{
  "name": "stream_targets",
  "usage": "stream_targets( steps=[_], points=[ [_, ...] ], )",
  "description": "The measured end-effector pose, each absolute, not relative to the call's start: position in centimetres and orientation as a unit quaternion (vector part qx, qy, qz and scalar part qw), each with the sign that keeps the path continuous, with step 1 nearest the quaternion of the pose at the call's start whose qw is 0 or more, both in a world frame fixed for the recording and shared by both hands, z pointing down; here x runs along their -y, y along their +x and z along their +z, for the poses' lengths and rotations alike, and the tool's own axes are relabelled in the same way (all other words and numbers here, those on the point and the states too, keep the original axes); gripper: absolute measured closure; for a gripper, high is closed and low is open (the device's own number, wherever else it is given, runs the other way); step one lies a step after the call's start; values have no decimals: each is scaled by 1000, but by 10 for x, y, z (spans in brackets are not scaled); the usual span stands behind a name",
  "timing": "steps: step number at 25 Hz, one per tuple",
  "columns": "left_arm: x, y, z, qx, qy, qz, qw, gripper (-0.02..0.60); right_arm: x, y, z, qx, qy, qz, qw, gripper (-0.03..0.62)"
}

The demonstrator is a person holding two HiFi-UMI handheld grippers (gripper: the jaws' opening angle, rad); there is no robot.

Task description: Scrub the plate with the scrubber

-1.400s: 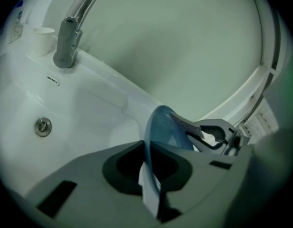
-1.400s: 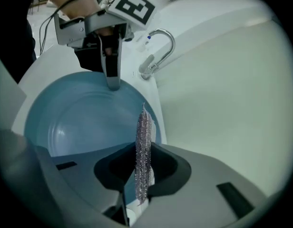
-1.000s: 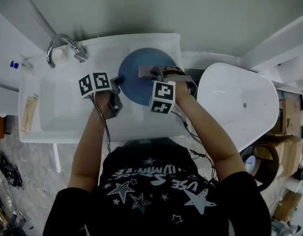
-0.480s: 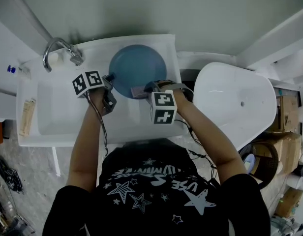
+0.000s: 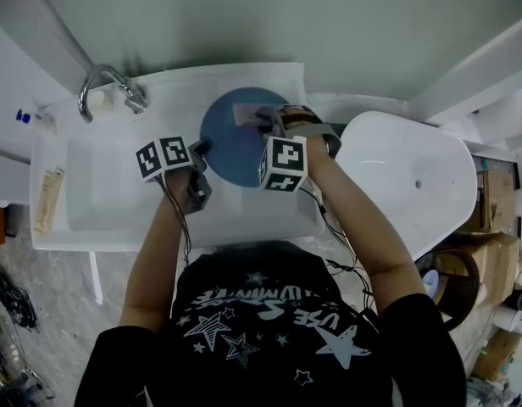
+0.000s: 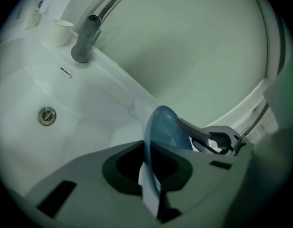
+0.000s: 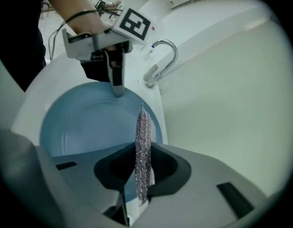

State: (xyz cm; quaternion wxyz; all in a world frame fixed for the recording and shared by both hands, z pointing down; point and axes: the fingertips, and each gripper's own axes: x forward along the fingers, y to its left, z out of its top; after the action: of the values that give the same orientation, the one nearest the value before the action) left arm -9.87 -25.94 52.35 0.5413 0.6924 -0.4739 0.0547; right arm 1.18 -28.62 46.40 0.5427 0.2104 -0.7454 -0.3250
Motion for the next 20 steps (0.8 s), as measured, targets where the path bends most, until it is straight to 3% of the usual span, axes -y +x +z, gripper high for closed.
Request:
stream_targets(
  steps=[9,20],
  points=[
    [250,-91,519,475,695,47,538,549,296,41,489,696,214,-315,609,511],
    [276,-121,513,507,672,-8,540,548,257,46,486,712,221,-258,614,511]
  ],
)
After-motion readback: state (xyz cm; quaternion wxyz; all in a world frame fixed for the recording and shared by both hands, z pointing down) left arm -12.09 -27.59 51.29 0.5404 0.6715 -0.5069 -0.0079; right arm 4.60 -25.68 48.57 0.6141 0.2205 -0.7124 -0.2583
